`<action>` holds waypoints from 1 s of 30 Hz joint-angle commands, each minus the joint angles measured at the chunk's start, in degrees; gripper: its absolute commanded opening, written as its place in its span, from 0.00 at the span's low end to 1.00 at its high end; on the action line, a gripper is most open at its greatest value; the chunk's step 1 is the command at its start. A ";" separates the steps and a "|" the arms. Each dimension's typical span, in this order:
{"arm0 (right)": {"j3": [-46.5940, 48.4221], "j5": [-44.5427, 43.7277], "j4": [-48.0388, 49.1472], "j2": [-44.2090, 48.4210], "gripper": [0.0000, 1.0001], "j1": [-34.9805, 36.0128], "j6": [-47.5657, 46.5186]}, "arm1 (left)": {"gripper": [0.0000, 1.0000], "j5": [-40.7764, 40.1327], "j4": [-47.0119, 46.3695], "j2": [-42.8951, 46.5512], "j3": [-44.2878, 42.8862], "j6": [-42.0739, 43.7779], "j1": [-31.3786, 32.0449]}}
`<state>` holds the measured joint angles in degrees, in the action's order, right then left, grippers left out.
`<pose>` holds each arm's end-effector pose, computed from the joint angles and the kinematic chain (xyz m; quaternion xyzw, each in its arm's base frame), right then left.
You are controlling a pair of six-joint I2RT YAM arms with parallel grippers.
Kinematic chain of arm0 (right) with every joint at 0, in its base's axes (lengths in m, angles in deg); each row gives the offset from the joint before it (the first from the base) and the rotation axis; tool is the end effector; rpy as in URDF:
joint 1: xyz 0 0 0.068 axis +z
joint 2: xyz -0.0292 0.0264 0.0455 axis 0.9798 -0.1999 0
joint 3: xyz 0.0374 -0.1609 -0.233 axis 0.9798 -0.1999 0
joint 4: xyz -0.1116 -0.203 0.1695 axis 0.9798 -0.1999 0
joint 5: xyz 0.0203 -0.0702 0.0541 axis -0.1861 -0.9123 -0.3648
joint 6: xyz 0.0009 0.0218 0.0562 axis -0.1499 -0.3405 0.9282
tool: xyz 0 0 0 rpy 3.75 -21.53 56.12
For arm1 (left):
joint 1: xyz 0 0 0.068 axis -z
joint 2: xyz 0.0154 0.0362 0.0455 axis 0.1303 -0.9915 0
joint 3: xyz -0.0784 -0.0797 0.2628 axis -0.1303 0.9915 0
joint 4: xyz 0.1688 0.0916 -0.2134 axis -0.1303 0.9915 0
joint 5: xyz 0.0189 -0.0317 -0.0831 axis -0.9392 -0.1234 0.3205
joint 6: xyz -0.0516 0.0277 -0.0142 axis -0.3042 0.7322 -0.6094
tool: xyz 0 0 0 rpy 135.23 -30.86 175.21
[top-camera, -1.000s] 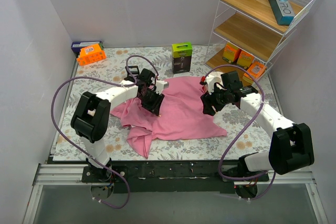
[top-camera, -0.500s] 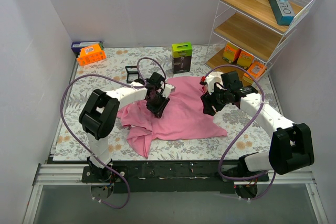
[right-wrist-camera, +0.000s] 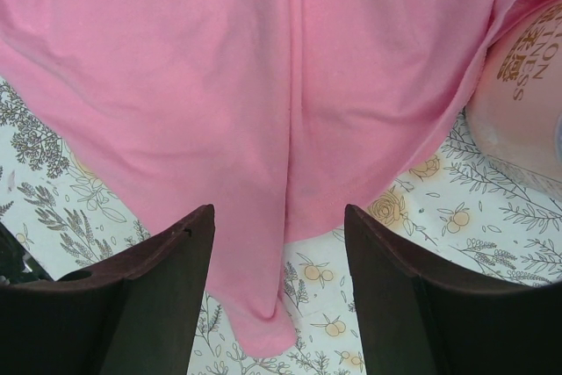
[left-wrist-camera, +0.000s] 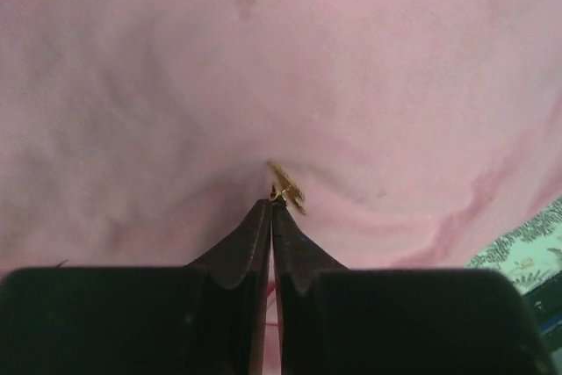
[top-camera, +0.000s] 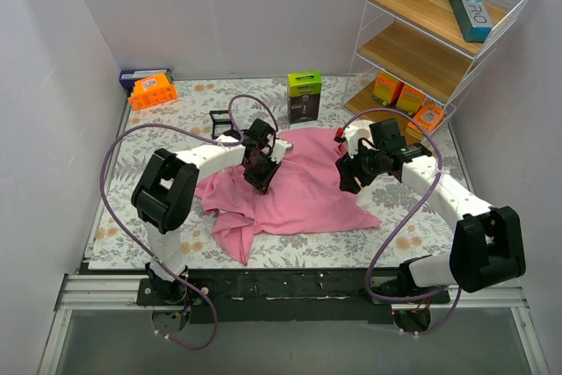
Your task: Remove the brooch from the garment
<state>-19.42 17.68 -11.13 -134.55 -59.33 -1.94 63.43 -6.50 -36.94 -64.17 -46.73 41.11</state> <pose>0.2786 0.1144 0.2358 -0.3891 0.8495 0.1733 0.3112 0.3232 -0.2274 0.1554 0.0443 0.9837 -0.1674 0.0488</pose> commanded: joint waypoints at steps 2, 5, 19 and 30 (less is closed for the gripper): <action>3.56 0.74 1.02 -0.44 0.68 -0.24 -0.66 | 0.01 8.47 -0.06 7.67 0.10 3.71 -1.37; 5.84 1.36 1.11 -2.46 0.68 -0.15 -0.66 | 0.00 9.11 -1.38 8.99 0.89 3.10 -1.98; 16.83 9.01 0.23 -12.21 0.64 6.35 -3.38 | 0.34 11.74 -8.32 6.54 3.80 0.12 -3.22; 16.05 6.11 0.31 -11.52 0.66 9.60 -3.82 | 0.39 8.68 -9.30 1.17 2.57 -1.91 -1.29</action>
<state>-3.66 24.13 -11.27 -147.38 -50.07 -4.93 73.27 -15.15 -35.87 -60.74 -47.67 38.45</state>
